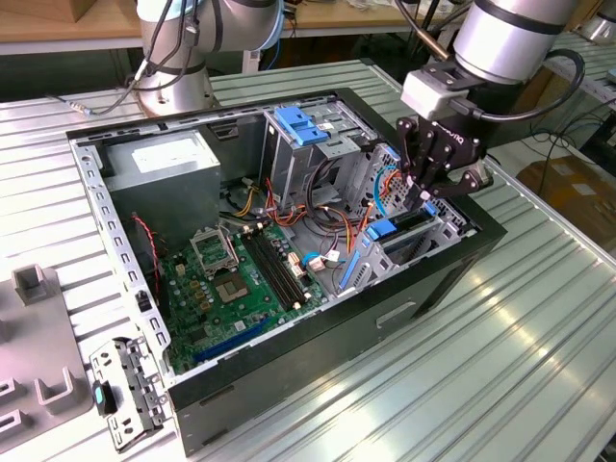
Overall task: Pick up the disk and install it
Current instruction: 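Insert the first disk wire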
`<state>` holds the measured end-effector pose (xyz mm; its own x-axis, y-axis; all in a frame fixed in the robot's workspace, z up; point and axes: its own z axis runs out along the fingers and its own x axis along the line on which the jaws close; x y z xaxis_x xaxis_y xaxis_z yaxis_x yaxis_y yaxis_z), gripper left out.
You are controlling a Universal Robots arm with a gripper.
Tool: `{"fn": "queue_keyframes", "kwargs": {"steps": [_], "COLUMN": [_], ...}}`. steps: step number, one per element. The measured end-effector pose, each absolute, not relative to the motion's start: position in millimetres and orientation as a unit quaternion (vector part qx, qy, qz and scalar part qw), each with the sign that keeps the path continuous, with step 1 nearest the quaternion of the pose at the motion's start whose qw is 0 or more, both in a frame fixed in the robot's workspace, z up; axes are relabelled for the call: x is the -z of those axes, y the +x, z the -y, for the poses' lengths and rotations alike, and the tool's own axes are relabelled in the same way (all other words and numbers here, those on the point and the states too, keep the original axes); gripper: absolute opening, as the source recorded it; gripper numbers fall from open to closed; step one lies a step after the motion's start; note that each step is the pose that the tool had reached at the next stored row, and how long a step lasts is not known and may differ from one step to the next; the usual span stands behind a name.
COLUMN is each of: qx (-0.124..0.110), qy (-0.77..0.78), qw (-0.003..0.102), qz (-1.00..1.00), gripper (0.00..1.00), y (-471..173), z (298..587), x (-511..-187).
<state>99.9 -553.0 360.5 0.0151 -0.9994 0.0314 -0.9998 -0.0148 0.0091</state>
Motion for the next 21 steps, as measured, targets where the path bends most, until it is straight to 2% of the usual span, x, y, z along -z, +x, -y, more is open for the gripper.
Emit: {"fn": "queue_keyframes", "kwargs": {"steps": [21], "qx": [-0.008], "qy": [0.747], "qw": [0.015], "qz": [0.665], "gripper": [0.11], "y": [132.0], "z": [533.7], "x": [-364.6]}}
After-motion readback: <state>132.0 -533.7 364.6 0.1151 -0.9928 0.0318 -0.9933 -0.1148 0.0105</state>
